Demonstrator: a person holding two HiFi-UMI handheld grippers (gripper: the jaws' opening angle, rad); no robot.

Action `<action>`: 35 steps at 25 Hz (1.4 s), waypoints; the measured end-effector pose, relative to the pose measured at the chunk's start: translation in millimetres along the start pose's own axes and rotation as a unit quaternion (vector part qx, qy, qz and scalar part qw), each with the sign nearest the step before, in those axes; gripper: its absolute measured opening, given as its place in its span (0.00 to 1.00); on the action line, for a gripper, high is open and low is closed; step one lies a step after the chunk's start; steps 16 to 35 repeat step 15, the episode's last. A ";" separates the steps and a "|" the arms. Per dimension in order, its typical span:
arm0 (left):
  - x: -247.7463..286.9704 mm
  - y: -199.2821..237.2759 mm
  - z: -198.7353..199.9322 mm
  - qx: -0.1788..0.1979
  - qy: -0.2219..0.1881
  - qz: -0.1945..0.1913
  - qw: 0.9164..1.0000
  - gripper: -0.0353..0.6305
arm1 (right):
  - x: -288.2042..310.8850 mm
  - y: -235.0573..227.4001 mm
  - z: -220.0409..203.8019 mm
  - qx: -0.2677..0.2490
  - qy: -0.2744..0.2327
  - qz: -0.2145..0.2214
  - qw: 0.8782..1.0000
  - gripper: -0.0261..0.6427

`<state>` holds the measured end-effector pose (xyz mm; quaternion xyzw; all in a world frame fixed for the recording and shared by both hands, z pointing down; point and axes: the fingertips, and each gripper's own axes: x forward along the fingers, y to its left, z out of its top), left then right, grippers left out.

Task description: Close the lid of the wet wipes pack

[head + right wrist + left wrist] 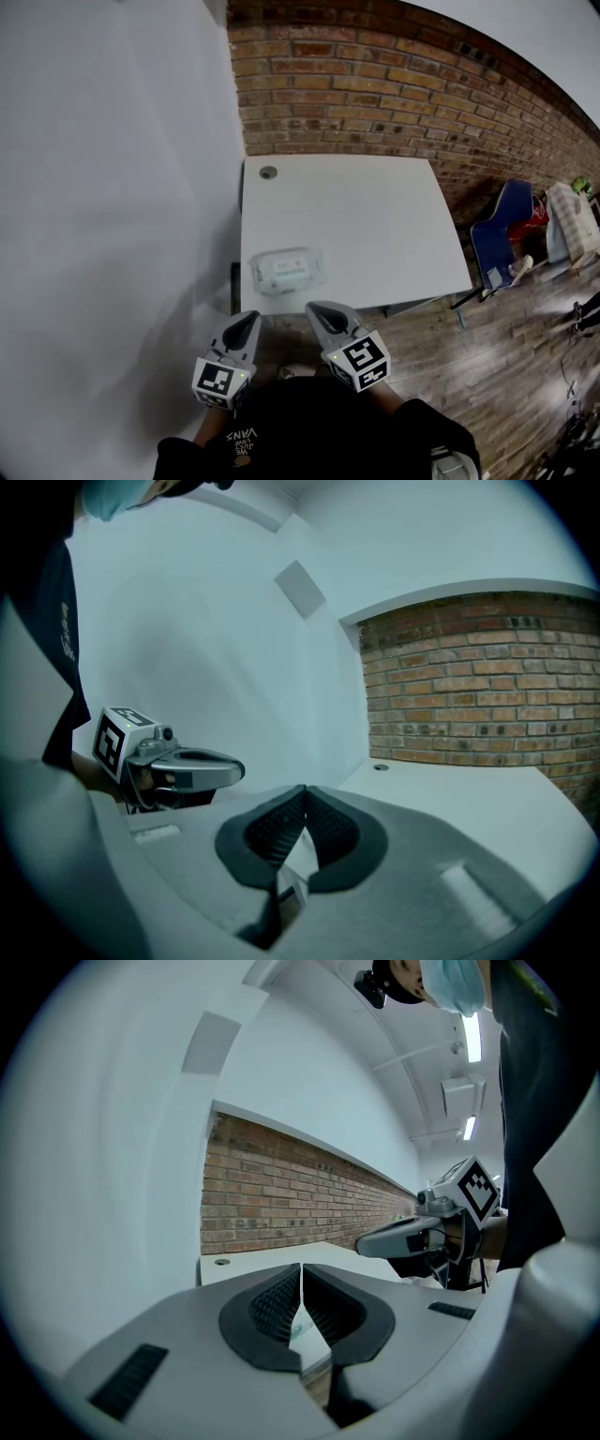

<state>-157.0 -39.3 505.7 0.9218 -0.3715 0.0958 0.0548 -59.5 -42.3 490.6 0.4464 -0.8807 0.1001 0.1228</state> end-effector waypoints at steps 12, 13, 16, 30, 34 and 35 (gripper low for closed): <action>1.6 -0.4 0.2 -0.004 0.002 -0.002 1.000 0.07 | -0.9 -1.7 0.3 0.000 0.004 -0.001 1.000 0.03; 1.8 -0.3 0.2 -0.005 0.002 -0.002 1.000 0.07 | -0.9 -2.0 0.5 0.001 0.004 -0.001 1.000 0.03; 2.3 0.2 0.0 -0.005 0.002 -0.002 1.000 0.07 | -0.8 -2.6 0.9 0.002 0.004 -0.001 1.000 0.03; 2.3 0.2 0.0 -0.005 0.002 -0.002 1.000 0.07 | -0.8 -2.6 0.9 0.002 0.004 -0.001 1.000 0.03; 2.3 0.2 0.0 -0.005 0.002 -0.002 1.000 0.07 | -0.8 -2.6 0.9 0.002 0.004 -0.001 1.000 0.03; 2.3 0.2 0.0 -0.005 0.002 -0.002 1.000 0.07 | -0.8 -2.6 0.9 0.002 0.004 -0.001 1.000 0.03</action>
